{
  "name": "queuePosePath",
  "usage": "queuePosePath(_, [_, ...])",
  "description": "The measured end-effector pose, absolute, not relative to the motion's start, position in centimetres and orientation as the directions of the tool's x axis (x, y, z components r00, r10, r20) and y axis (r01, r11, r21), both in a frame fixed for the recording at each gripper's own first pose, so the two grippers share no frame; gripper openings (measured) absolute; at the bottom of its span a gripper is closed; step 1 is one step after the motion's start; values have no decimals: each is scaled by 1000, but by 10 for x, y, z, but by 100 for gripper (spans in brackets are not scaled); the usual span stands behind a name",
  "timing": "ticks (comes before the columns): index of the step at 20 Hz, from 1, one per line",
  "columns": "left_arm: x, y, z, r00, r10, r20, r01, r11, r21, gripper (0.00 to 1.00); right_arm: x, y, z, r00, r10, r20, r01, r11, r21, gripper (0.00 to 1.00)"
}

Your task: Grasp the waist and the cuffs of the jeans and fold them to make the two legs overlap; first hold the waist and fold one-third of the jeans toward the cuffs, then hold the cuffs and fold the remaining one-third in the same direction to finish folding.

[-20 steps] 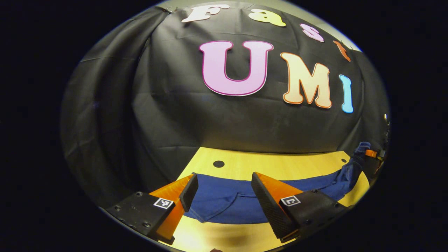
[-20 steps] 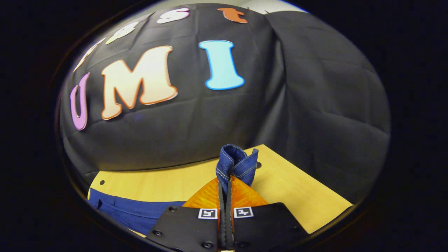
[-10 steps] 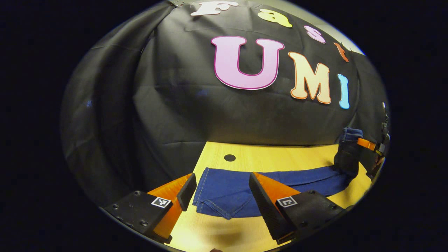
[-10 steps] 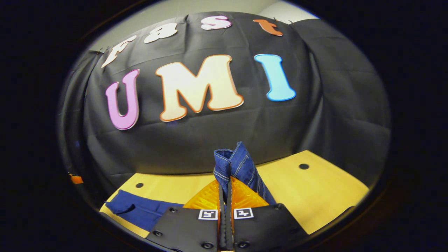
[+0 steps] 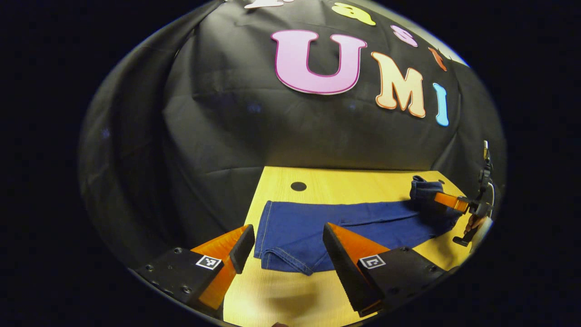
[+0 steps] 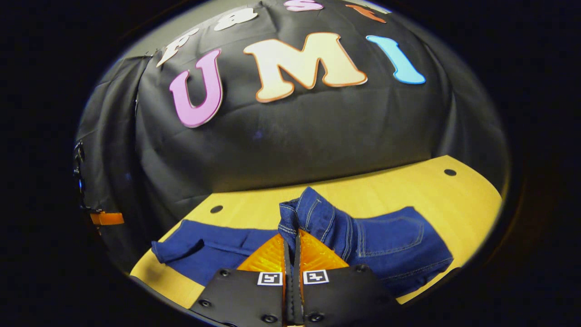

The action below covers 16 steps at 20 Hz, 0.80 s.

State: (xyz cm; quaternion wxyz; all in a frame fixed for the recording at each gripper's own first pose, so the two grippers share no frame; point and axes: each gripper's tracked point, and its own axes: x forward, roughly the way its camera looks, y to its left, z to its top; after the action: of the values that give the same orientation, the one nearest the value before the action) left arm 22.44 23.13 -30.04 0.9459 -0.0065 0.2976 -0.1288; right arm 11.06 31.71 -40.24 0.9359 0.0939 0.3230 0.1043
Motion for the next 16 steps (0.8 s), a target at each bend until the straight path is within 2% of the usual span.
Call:
queuePosePath(2, [225, 230, -321, 760, -264, -594, 244, 963, -115, 95, 92, 328, -425, 719, 282, -636, -149, 955, 255, 4])
queuePosePath(3, [227, 228, -332, 747, -272, -607, 244, 961, -130, 94, 83, 331, -425, 701, 297, -648, -161, 952, 262, 22])
queuePosePath(6, [238, 234, -357, 718, -266, -644, 226, 963, -145, 95, 81, 323, -403, 732, 283, -619, -192, 958, 211, 98])
queuePosePath(7, [240, 236, -368, 711, -263, -652, 221, 964, -148, 95, 82, 319, -395, 738, 282, -613, -198, 959, 202, 92])
queuePosePath(8, [242, 238, -379, 701, -258, -665, 215, 965, -147, 95, 81, 314, -387, 742, 278, -611, -200, 960, 195, 97])
queuePosePath(16, [251, 255, -459, 582, -216, -784, 205, 972, -116, 95, 81, 265, -340, 781, 206, -590, -133, 977, 164, 98])
